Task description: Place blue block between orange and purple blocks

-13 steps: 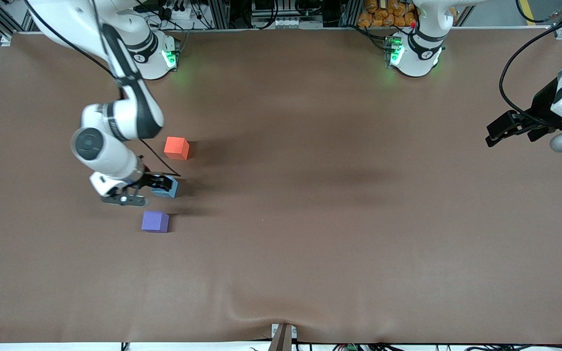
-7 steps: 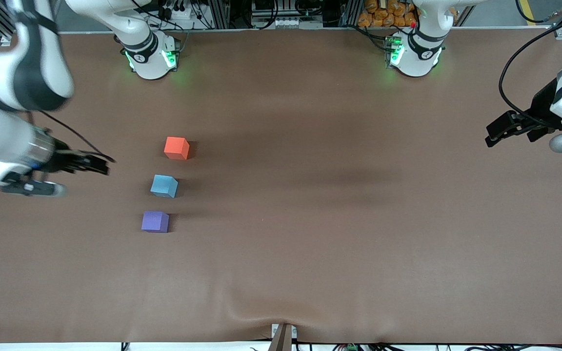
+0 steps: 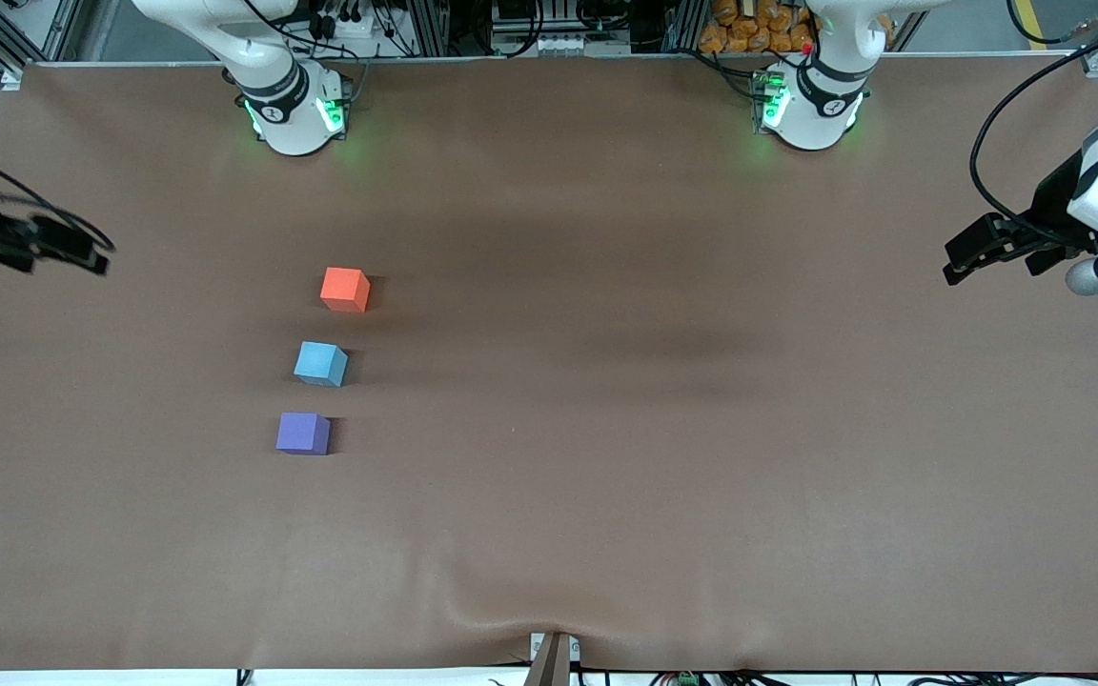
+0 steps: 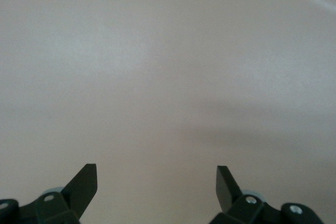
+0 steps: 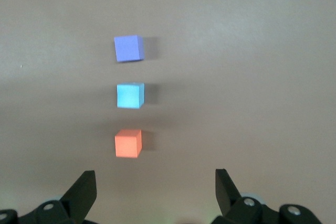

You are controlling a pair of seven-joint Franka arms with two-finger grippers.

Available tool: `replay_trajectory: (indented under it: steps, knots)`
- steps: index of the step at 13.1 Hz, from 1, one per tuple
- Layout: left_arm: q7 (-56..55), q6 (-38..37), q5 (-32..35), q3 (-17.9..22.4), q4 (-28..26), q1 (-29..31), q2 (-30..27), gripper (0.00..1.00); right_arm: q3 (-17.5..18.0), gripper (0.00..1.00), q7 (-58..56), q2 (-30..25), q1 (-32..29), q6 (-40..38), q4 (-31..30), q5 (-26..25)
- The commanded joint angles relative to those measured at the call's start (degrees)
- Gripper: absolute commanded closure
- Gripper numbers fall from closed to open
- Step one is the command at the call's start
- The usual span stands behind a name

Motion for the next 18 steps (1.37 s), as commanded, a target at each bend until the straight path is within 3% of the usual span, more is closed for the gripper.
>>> replay_trajectory:
  steps: [1,4,18]
  knots:
    - [0.8,-3.0,0.5,-0.7,0.4,0.4,-1.4,0.0,2.0,0.0,-1.4,-2.2,-2.5,-1.7,-0.5,-0.9]
    - [3.6,-5.7,3.5,-2.6,0.2,0.4,-3.0,0.0,2.2,0.0,-1.8,-3.7,-2.1,-2.6,-0.6,-4.7]
    - [6.1,-8.6,2.6,-1.9,3.2,1.0,-3.5,0.0,1.8,0.0,-3.2,-3.6,-3.7,-3.0,-0.5,-4.4]
